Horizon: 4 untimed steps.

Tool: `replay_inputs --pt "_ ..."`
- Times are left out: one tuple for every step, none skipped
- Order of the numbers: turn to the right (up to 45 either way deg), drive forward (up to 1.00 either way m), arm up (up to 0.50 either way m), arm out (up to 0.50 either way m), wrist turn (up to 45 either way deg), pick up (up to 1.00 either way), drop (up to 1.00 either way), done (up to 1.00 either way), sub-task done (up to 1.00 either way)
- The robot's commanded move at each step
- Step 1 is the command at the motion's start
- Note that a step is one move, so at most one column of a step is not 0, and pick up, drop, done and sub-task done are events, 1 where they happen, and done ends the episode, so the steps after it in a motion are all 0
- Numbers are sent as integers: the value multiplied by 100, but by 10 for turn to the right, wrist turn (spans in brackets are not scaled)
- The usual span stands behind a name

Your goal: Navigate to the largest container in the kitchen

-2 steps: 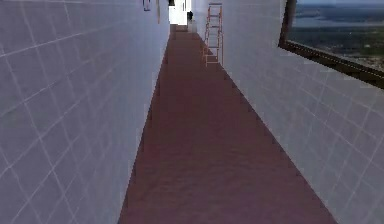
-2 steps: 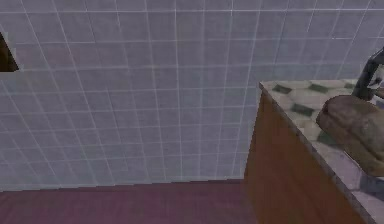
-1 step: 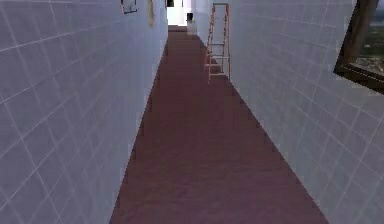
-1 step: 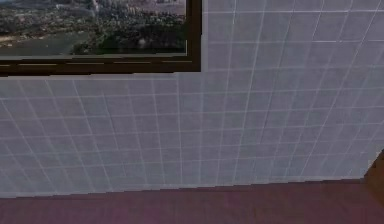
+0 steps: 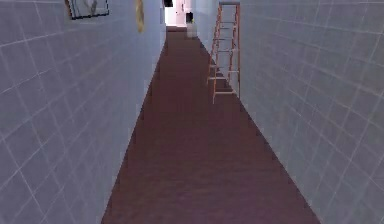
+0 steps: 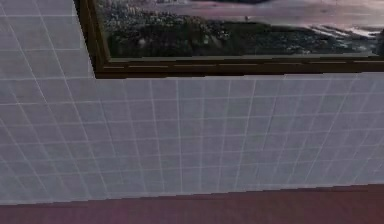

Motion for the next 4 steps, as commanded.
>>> replay_inputs --pt "0 100 0 0 0 0 0 0 0" --pt "0 100 0 0 0 0 0 0 0" --pt "-30 0 0 0 0 0 0 0 0" --pt "-90 0 0 0 0 0 0 0 0"
